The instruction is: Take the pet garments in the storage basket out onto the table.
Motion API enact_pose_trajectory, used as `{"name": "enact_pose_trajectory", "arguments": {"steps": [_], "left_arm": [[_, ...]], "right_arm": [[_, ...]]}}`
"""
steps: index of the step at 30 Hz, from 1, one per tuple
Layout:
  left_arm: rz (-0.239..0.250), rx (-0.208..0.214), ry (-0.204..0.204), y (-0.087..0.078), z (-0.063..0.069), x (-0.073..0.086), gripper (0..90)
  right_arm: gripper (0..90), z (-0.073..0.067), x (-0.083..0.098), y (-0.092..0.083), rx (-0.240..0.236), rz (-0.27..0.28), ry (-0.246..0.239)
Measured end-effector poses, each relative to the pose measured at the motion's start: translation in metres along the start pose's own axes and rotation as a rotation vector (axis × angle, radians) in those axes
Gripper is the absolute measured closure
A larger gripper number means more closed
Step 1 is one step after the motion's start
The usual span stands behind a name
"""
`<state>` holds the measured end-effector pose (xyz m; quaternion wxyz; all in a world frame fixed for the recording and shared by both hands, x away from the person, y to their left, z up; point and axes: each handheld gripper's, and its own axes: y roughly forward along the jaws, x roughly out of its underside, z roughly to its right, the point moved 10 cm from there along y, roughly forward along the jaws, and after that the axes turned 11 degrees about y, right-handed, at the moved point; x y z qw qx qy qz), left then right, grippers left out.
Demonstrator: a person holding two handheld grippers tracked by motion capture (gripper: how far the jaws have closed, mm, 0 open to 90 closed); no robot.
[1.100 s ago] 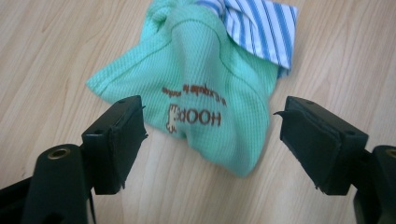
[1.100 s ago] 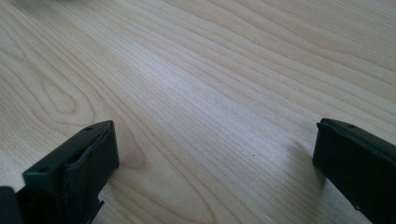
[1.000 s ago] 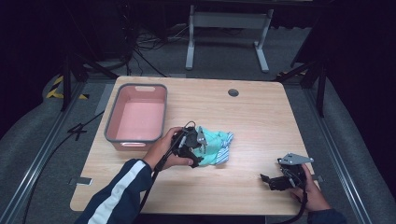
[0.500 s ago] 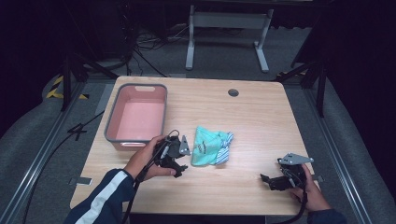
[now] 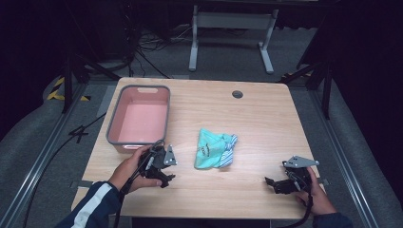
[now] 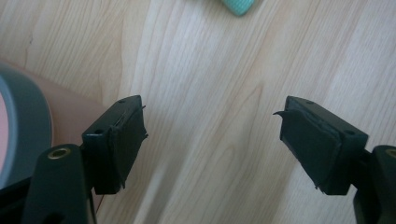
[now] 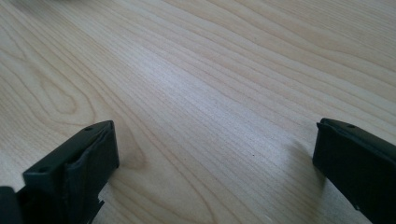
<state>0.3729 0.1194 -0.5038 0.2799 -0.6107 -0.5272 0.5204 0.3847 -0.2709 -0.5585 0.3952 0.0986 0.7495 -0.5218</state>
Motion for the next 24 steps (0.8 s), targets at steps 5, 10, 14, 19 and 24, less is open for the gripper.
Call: {"name": "enact_pose_trajectory", "arguments": {"steps": [5,10,14,19,24], "left_arm": [[-0.011,-0.006,0.001,-0.001,0.003,0.015,22.0],[-0.011,-0.005,-0.015,-0.002,0.004,0.027,21.8],[-0.020,-0.008,-0.029,-0.004,0.004,0.045,21.8],[-0.029,-0.014,-0.042,-0.004,0.005,0.057,20.8],[-0.036,-0.030,-0.052,-0.006,0.005,0.069,19.8]], "right_arm": [[0.5,0.000,0.000,0.000,-0.001,0.000,0.000],[0.4,0.000,0.000,0.000,0.000,0.000,0.000],[0.4,0.000,0.000,0.000,-0.001,0.000,0.000],[0.4,0.000,0.000,0.000,0.000,0.000,0.000],[0.5,0.000,0.000,0.000,0.000,0.000,0.000]]}}
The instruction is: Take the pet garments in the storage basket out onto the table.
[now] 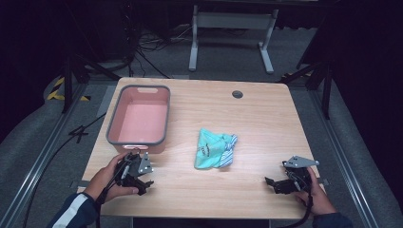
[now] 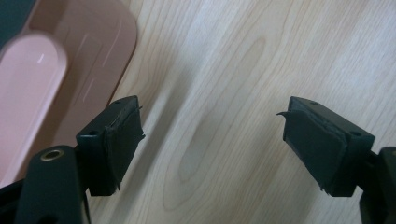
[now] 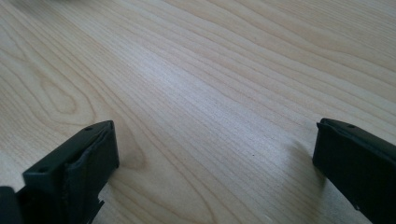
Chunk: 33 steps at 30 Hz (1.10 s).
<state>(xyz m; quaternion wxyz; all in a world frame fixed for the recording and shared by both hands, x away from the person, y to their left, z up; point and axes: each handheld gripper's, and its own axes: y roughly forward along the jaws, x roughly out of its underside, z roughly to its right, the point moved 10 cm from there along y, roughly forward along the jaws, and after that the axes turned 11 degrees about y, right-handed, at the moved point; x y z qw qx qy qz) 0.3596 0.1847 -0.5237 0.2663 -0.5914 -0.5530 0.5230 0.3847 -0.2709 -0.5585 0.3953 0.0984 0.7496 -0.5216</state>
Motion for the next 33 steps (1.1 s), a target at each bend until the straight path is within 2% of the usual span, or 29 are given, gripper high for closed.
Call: {"name": "enact_pose_trajectory", "arguments": {"steps": [1,6,9,13,15,19,23,28,29,30,32,33], "left_arm": [[0.007,-0.008,-0.015,0.001,0.000,0.004,19.8],[-0.010,-0.004,-0.032,0.000,0.000,0.015,20.0],[0.008,-0.020,-0.053,-0.002,-0.001,0.020,20.1],[0.018,-0.012,-0.081,-0.004,0.000,0.032,19.9],[0.030,-0.024,-0.091,-0.003,-0.002,0.039,19.4],[0.057,-0.021,-0.148,0.001,-0.005,0.056,18.5],[0.123,-0.011,-0.208,0.002,-0.008,0.068,17.1],[0.248,0.028,-0.316,0.005,-0.009,0.080,14.9],[0.283,0.045,-0.351,0.007,-0.009,0.082,14.9],[0.300,0.025,-0.356,0.007,-0.011,0.084,14.3],[0.311,0.016,-0.359,0.007,-0.011,0.086,14.3],[0.332,0.009,-0.363,0.008,-0.012,0.086,14.2]], "right_arm": [[0.4,0.000,0.000,0.000,0.000,0.000,0.000],[0.4,0.000,0.000,0.000,0.000,0.000,0.000],[0.4,0.000,0.000,0.000,0.000,0.000,0.000],[0.4,0.000,0.000,0.000,0.000,0.000,0.000],[0.4,0.000,0.000,0.000,0.000,0.000,0.000],[0.4,0.000,0.000,0.000,0.000,0.000,0.001],[0.4,0.000,0.000,0.000,0.000,0.000,0.000],[0.4,0.000,0.000,0.000,0.000,0.000,0.001],[0.4,0.000,0.000,0.000,0.000,0.000,0.000],[0.4,0.000,0.000,0.000,0.000,0.000,0.001],[0.4,0.000,0.000,0.000,0.000,0.000,0.001],[0.4,0.000,0.000,0.000,0.000,0.000,0.001]]}}
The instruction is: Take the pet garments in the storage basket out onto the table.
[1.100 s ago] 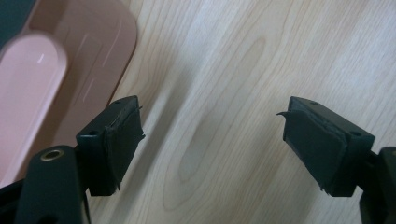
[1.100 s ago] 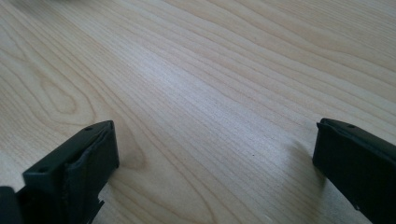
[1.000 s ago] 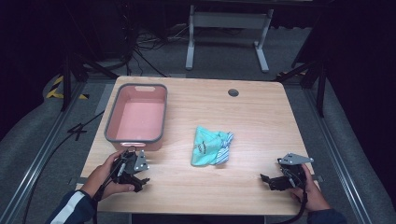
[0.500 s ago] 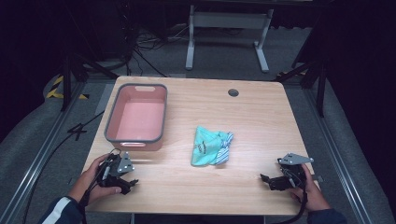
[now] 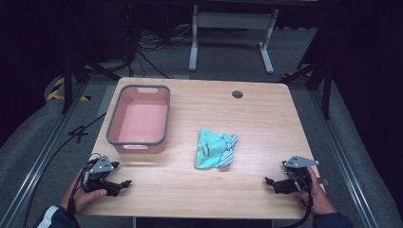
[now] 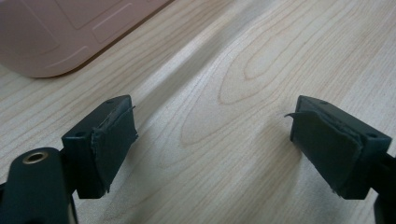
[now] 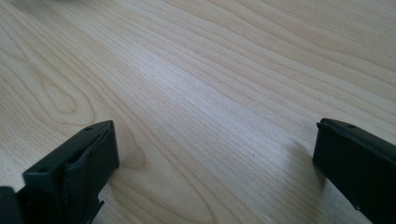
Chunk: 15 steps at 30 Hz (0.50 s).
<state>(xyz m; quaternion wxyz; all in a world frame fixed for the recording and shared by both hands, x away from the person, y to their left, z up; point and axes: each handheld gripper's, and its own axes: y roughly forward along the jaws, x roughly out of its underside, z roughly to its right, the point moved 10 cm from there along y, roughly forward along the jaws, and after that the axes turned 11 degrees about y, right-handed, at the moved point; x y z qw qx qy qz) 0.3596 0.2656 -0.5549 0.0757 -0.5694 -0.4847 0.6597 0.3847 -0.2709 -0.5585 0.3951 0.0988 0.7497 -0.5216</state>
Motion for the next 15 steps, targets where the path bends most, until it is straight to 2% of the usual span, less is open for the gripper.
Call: {"name": "enact_pose_trajectory", "arguments": {"steps": [13,15], "left_arm": [[-0.004,0.001,-0.001,-0.0004,0.0002,0.0003,14.1],[-0.005,-0.004,-0.010,-0.0007,0.0007,0.0006,14.0]], "right_arm": [[0.4,0.0000,0.0004,-0.0002,0.001,-0.002,-0.004],[0.4,-0.0004,0.0003,-0.0001,0.002,0.000,0.000]]}}
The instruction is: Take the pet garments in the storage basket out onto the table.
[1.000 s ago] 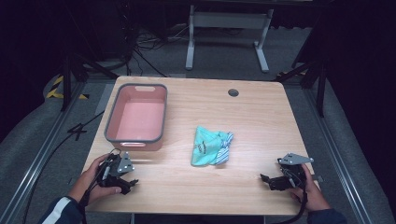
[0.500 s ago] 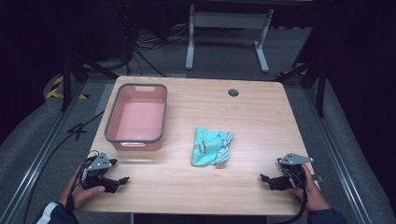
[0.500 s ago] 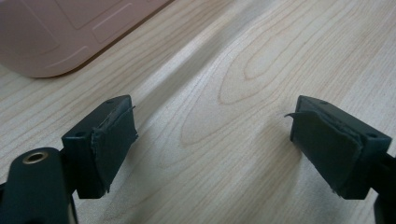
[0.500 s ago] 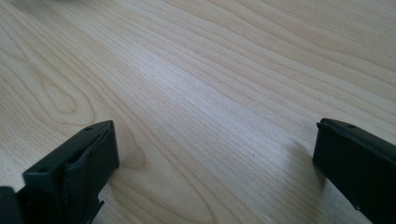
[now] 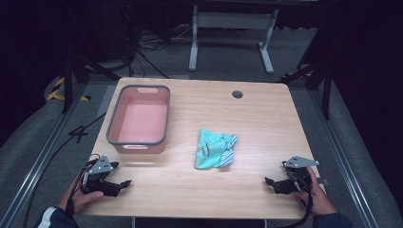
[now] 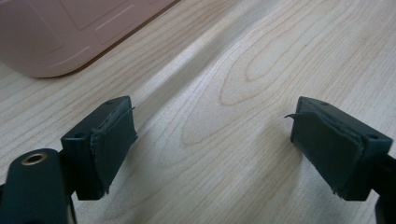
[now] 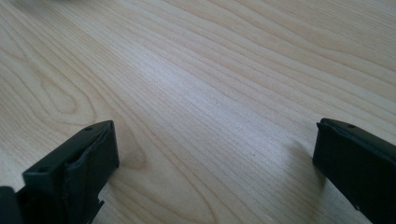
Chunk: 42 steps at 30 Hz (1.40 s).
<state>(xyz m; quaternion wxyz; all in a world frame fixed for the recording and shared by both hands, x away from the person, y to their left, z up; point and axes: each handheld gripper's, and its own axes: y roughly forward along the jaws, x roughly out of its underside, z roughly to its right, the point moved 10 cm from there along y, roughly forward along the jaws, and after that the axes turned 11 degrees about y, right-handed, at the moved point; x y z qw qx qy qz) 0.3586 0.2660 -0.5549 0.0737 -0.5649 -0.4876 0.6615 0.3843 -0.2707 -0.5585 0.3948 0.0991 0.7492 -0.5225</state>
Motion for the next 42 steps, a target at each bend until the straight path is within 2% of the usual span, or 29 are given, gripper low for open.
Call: {"name": "enact_pose_trajectory", "arguments": {"steps": [22,42], "left_arm": [[-0.001,-0.002,-0.001,-0.0001,-0.0002,0.0003,13.8],[0.002,-0.021,-0.013,0.0013,-0.0003,-0.0012,13.0]], "right_arm": [[0.4,-0.0003,-0.0002,0.0003,-0.003,-0.001,-0.002],[0.4,-0.0003,-0.0001,0.0003,-0.003,-0.001,-0.002]]}}
